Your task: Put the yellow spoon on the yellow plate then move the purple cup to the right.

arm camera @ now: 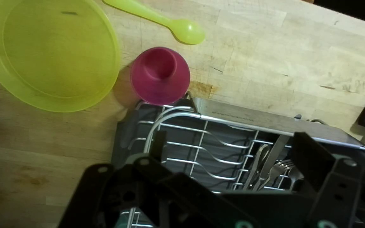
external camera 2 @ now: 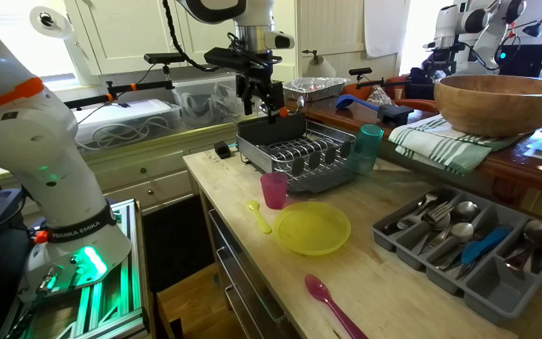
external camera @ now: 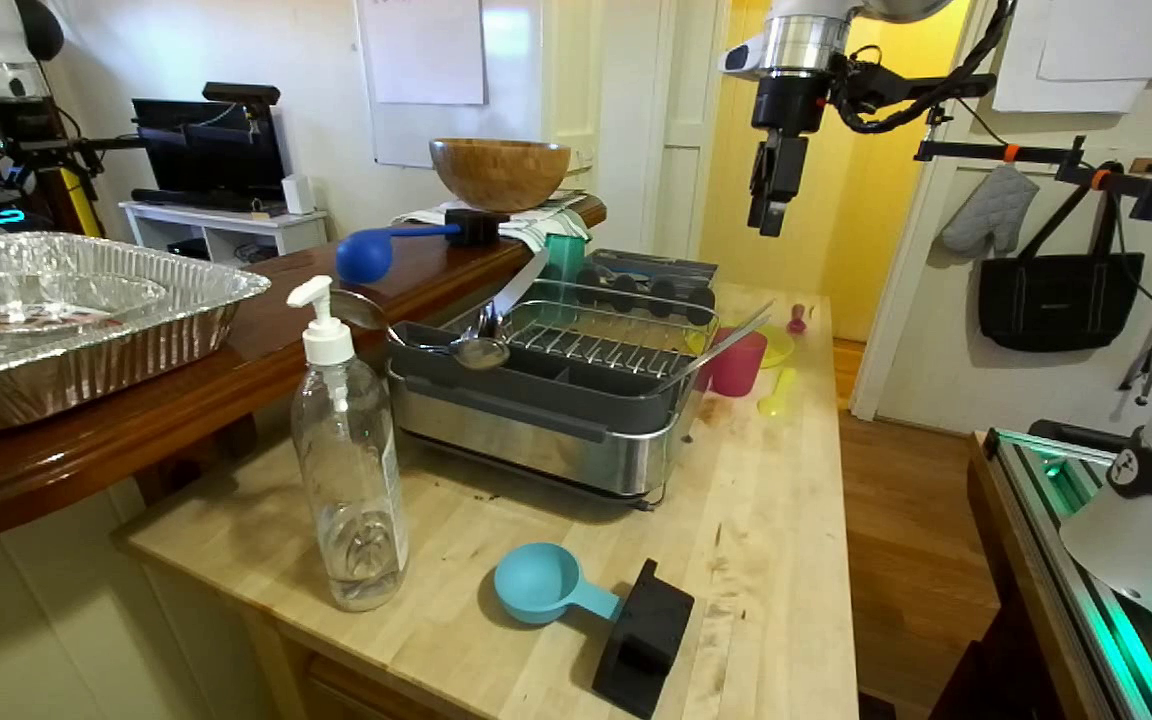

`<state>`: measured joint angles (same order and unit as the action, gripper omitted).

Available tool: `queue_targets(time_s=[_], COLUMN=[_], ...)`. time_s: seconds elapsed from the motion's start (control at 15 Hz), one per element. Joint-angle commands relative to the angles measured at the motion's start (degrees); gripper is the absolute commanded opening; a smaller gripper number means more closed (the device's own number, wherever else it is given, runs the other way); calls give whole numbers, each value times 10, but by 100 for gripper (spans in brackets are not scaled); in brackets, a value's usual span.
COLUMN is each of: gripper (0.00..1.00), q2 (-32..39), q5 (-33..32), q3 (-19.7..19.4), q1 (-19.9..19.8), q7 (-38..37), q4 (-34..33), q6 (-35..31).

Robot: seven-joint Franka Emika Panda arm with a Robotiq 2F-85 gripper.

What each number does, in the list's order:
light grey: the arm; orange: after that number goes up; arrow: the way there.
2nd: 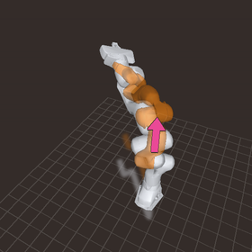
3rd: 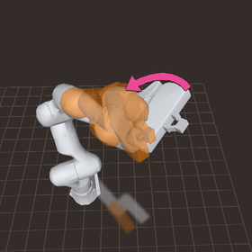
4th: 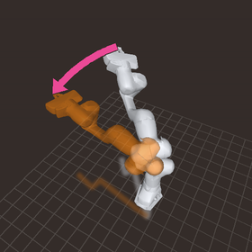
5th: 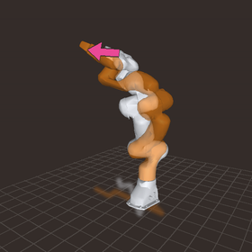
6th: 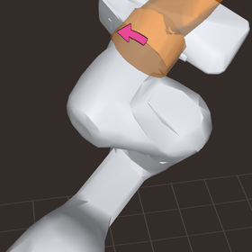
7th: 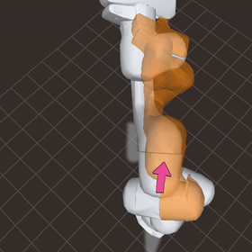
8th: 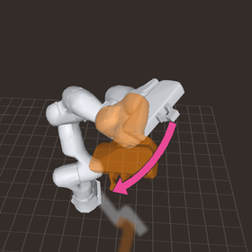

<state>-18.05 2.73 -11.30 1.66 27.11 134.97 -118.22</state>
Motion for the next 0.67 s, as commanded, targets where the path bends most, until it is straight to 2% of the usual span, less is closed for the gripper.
queue_targets(time_s=[0.0, 0.6], gripper=[100, 100], q2=[1, 20], q5=[3, -10], q3=[10, 13], q1=[-10, -30], q7=[2, -10], q4=[-1, 38], q6=[1, 2])
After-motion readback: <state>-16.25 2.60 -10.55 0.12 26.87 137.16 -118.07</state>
